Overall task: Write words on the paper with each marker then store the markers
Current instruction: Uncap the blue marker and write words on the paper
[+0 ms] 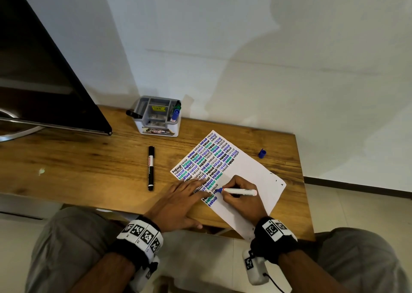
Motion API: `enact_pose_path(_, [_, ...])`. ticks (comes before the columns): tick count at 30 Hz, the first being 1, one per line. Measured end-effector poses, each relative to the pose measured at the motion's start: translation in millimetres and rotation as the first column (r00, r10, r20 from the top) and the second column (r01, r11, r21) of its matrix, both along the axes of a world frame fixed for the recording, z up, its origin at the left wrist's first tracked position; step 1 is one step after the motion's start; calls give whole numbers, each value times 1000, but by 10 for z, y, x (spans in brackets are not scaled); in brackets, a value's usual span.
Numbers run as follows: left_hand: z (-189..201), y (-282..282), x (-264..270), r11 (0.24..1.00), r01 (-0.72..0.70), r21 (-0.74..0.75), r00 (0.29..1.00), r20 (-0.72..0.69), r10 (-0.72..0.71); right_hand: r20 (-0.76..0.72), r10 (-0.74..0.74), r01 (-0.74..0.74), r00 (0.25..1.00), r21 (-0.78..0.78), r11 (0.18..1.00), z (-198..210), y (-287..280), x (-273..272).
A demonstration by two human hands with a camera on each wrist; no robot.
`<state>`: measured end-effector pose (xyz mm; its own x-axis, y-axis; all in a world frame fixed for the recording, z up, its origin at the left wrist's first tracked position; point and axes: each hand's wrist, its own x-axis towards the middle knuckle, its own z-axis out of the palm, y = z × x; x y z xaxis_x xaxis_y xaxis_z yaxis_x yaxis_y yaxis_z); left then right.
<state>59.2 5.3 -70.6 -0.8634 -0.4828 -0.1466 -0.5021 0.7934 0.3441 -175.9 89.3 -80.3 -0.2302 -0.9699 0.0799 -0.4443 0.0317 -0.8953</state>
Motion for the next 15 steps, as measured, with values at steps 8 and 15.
enact_pose_path(8, [-6,-6,3,1000,2,-1,1000,-6,-2,23,20,-20,1000,17,1000,-32,-5,-25])
enact_pose_path(15, [3,-3,-2,1000,2,21,1000,-12,-1,30,4,-4,1000,-7,1000,-2,-2,-17])
